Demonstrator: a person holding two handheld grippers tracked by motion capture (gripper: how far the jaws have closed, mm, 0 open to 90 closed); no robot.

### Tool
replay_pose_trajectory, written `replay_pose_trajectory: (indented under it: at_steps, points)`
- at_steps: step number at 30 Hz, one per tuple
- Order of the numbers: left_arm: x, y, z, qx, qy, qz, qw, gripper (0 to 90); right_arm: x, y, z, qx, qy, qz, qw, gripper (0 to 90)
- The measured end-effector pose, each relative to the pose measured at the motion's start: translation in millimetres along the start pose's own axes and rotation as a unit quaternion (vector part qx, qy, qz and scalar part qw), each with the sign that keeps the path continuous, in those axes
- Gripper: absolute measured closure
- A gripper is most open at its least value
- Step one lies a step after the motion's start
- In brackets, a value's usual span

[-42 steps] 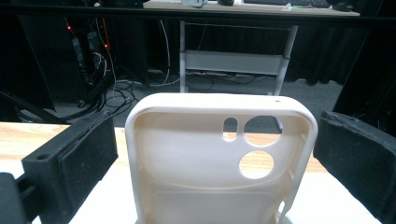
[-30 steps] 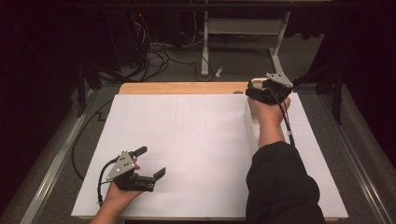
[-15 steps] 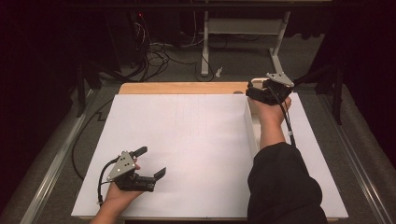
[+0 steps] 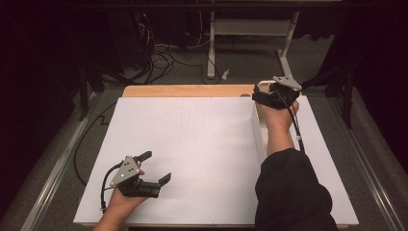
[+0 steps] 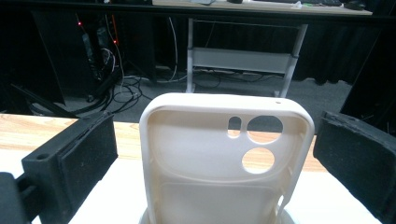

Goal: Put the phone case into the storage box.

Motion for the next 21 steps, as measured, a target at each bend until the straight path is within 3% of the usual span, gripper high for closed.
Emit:
replay_pose_trajectory:
  at_steps: [21]
  points:
    - [3.0,1.3,-1.6,0.000,0.009,0.007,0.9999,0.9,-18.1,3.6,-7.2,0.005,0.002,0.017,0.9998,0.1]
Point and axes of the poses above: each handheld gripper's, and its own axes: x roughly forward along the jaws, z roughly out of its top, y roughly to its left, the point moved 3 cm from there along x, roughly forward along the jaws, and after that the axes turned 4 degrees about z, right-handed, at the moved point
